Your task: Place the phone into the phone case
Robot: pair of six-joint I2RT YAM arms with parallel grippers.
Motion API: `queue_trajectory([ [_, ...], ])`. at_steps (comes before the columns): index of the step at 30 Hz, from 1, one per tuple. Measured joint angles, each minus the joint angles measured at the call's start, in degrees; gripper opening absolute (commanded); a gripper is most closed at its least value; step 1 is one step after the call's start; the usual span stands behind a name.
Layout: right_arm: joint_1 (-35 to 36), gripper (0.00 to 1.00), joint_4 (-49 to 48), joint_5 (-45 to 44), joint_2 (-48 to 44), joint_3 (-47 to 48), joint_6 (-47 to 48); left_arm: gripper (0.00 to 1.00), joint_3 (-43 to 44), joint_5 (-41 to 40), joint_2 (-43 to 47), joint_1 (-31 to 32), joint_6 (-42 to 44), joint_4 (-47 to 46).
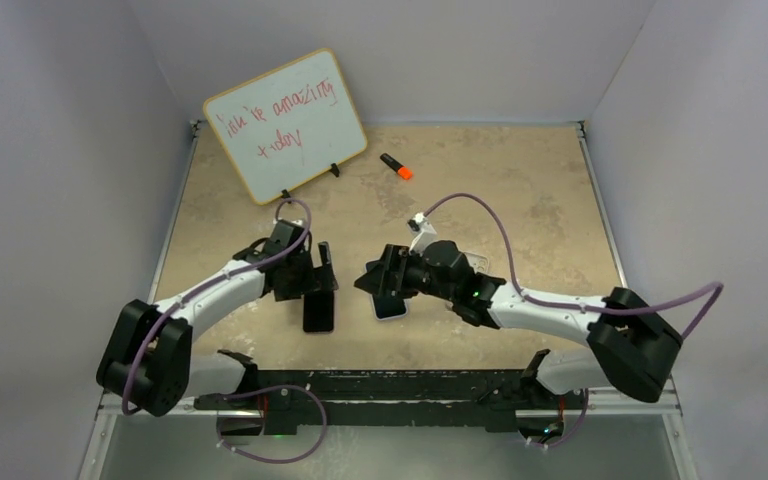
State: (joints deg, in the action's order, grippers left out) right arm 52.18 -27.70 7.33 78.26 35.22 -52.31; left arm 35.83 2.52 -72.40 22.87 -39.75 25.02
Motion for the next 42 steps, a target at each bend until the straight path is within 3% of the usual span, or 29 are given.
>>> queue_trajectory([
  [5,0.0,0.99,2.8,-3.7,-6.2,-2.2,0.5,0.97,2.9,-1.3,-4.6,4.9,2.4,0.2],
  [18,0.0,0.99,9.7,-9.9,-15.9,-6.8,0.9,0.98,9.6,-7.3,-9.9,10.6,6.7,4.1],
  [31,0.0,0.99,12.2,-12.3,-20.3,-7.9,0.9,0.95,10.3,-11.1,-14.7,12.5,9.0,5.7],
  [42,0.0,0.98,12.0,-12.1,-20.4,-8.5,0.9,0.63,10.5,-11.4,-15.2,12.9,9.0,5.0],
])
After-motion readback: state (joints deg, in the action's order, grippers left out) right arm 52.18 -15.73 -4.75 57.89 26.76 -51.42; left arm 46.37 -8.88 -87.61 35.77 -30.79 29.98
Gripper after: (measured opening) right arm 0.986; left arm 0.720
